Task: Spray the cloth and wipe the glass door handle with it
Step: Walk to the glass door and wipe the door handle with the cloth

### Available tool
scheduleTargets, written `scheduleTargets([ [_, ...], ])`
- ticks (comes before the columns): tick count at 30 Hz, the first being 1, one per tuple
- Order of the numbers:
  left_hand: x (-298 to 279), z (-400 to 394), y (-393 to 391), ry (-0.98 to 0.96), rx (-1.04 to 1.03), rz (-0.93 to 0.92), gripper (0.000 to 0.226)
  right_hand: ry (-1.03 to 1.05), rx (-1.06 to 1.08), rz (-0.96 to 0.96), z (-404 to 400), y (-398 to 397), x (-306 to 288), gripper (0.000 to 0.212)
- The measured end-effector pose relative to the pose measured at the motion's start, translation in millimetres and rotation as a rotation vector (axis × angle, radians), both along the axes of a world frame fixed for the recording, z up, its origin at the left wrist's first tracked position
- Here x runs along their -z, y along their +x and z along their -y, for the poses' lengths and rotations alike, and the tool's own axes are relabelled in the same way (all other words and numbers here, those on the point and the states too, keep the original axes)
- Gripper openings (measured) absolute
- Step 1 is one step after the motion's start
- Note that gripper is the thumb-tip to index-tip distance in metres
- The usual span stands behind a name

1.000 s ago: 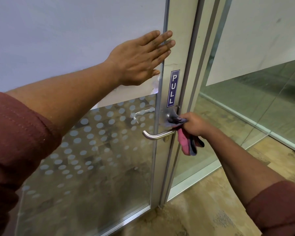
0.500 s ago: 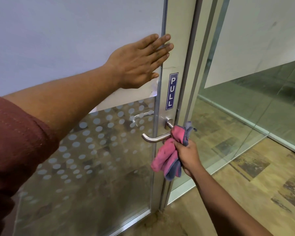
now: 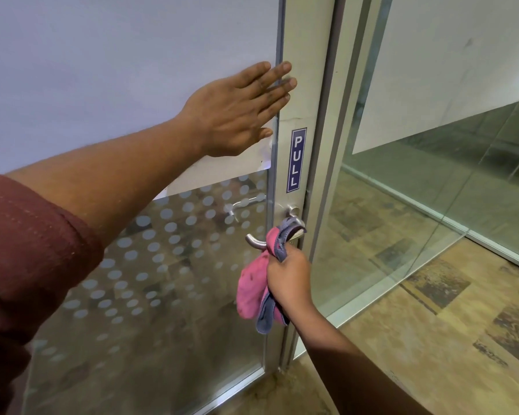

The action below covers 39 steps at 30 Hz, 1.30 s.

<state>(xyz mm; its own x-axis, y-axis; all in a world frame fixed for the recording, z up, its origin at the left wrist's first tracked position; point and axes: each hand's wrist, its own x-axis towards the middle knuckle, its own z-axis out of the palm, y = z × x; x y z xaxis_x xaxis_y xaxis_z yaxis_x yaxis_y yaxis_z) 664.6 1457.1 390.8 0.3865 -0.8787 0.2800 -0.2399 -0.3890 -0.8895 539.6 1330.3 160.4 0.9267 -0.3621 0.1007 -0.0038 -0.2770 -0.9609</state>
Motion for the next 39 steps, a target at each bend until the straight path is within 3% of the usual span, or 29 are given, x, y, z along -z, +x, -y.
scheduleTargets([
  [9, 0, 0, -2, 0.022, -0.026, 0.004, 0.068, -0.266, -0.402, -0.178, 8, 10, -49, 0.02],
  [16, 1, 1, 0, 0.017, -0.011, 0.012, 0.069, -1.047, -0.433, -0.196, 92, 61, -113, 0.017],
  [19, 1, 1, 1, 0.007, -0.001, 0.008, 0.069, -1.158, -0.469, -0.23, 101, 81, -96, 0.021],
  [32, 1, 1, 2, 0.006, 0.001, 0.012, 0.069, -0.811, -0.548, -0.43, 110, 82, -86, 0.021],
  [36, 1, 1, 2, 0.018, 0.008, 0.037, 0.069, -0.549, -0.662, -0.473, 113, 57, -89, 0.012],
  [39, 0, 1, 2, 0.015, 0.006, 0.039, 0.069, -0.412, -0.662, -0.398, 112, 37, -89, 0.013],
])
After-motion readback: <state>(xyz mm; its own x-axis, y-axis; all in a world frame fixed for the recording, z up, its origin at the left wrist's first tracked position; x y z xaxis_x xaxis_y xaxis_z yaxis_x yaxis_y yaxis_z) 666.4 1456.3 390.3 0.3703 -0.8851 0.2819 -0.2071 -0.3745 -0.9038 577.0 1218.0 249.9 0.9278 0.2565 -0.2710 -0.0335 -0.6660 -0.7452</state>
